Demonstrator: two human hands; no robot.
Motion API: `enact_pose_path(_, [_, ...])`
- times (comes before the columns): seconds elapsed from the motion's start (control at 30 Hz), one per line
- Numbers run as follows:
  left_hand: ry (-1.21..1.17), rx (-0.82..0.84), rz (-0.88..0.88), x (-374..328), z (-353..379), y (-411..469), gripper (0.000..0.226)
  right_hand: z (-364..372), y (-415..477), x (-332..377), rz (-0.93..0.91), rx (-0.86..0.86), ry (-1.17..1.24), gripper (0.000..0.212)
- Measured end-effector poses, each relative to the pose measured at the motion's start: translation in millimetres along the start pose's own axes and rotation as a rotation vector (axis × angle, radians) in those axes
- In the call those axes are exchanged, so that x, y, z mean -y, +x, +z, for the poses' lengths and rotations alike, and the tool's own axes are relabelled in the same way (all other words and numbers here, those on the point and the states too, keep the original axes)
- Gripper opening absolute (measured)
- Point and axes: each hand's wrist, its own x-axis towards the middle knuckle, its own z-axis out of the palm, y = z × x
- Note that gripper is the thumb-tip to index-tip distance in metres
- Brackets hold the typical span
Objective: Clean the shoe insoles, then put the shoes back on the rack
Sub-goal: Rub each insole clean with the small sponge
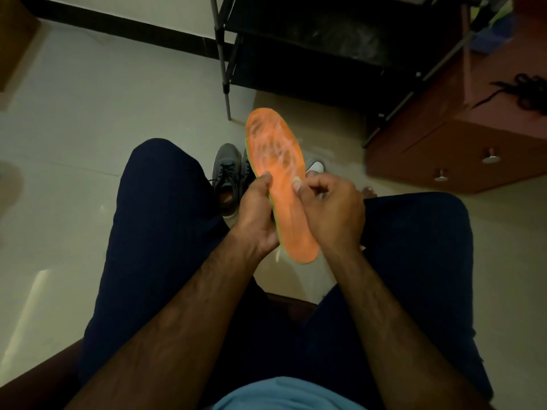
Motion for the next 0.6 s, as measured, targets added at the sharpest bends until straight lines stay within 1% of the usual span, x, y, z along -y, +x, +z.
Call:
enact_pose_path(0.1, [0.028, 0.008, -0.007, -2.5, -2.4, 2.2, 0.072, -1.2, -32.2, 0.0, -0.052, 0.086, -0.022, 0.013])
enact_pose_path(0.17, [0.065, -0.004, 0.008, -1.4, -3.7, 6.0, 0.074, -3.7, -30.9, -3.3, -0.034, 0.111, 0.000, 0.012])
enact_pose_path(0.27, [0.111, 0.006, 0.036, 7.5, -0.9, 4.9, 0.066, -7.5, -1.0, -4.8, 0.047, 0.003, 0.041, 0.009])
enact_pose_path(0.33, [0.128, 0.013, 0.039, 11.4, -1.0, 2.5, 0.064, -3.9, 6.6, -1.8, 0.061, -0.045, 0.051, 0.006])
enact_pose_path(0.37, [0.115, 0.034, 0.038, 11.1, -0.5, 1.4, 0.067, 0.1, 3.1, 0.6, 0.036, -0.026, 0.029, 0.005])
enact_pose_path(0.43, [0.045, 0.048, 0.045, 8.2, 0.3, 1.4, 0.080, 6.0, -11.9, 6.5, -0.040, 0.073, 0.013, 0.007])
enact_pose_path(0.5, [0.009, 0.048, 0.052, 5.1, -1.8, 5.8, 0.089, 4.2, -15.5, 8.2, -0.058, 0.137, 0.034, 0.007])
enact_pose_path(0.53, [0.006, 0.066, 0.050, 4.8, -2.9, 7.3, 0.090, 1.5, -11.0, 7.3, -0.043, 0.122, 0.020, 0.008])
enact_pose_path(0.6, [0.007, 0.093, 0.048, 7.9, -5.5, 11.1, 0.089, -4.8, 2.2, 4.4, 0.026, 0.024, -0.036, 0.012])
